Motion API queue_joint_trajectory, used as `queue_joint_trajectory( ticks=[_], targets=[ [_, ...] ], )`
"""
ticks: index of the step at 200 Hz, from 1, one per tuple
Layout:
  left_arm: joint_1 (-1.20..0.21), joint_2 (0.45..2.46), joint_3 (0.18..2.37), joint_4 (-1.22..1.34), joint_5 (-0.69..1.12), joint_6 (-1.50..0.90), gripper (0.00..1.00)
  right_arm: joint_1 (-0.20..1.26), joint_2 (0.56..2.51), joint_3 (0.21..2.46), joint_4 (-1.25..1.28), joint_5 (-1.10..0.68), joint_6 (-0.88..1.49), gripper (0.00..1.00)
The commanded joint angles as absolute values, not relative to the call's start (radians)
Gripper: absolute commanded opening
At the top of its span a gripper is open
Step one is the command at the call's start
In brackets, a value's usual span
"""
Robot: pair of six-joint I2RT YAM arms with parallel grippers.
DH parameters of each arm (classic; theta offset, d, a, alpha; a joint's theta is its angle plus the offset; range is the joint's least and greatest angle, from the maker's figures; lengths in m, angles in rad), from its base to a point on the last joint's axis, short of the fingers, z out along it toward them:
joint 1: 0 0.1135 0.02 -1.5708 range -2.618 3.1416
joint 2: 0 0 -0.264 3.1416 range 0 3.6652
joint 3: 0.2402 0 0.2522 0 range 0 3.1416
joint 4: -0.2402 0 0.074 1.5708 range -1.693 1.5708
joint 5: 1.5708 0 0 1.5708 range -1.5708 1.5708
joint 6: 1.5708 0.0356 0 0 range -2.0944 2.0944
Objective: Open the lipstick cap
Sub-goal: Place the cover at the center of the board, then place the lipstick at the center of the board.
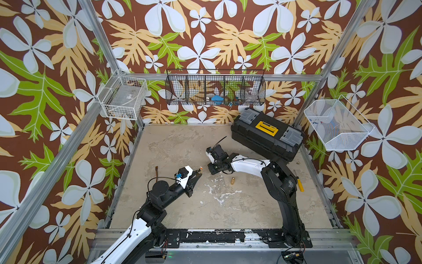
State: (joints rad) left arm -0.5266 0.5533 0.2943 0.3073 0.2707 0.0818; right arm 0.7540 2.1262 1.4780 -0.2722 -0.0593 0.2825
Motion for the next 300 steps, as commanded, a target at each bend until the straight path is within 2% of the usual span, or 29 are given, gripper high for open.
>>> queue_joint_trajectory(
  ticks=[1, 130, 152, 200, 230, 255, 300],
  targets=[
    [-0.527, 0.552, 0.294, 0.302, 0.270, 0.095, 0.09, 0.758, 2.131, 1.487, -0.281, -0.040, 0.270, 0.21],
    [-0.526, 0.553, 0.290, 0.303, 0.273, 0.100, 0.10, 0.758, 2.071, 1.488, -0.285, -0.073, 0.258, 0.36],
    [-0.526, 0.556, 0.290, 0.305, 0.277, 0.100, 0.10, 0.757, 1.997, 1.459, -0.272, -0.061, 0.257, 0.36],
    [-0.526, 0.566, 0.285, 0.321, 0.296, 0.091, 0.11, 0.751, 1.706, 1.289, -0.155, -0.083, 0.261, 0.36],
    [-0.526, 0.583, 0.281, 0.337, 0.307, 0.090, 0.12, 0.750, 1.534, 1.202, -0.084, -0.177, 0.249, 0.36],
    [-0.526, 0.595, 0.268, 0.386, 0.334, 0.093, 0.12, 0.750, 1.419, 1.146, 0.000, -0.346, 0.221, 0.37],
    [-0.526, 0.624, 0.266, 0.425, 0.384, 0.105, 0.12, 0.764, 1.307, 1.041, 0.154, -0.540, 0.187, 0.42]
  ],
)
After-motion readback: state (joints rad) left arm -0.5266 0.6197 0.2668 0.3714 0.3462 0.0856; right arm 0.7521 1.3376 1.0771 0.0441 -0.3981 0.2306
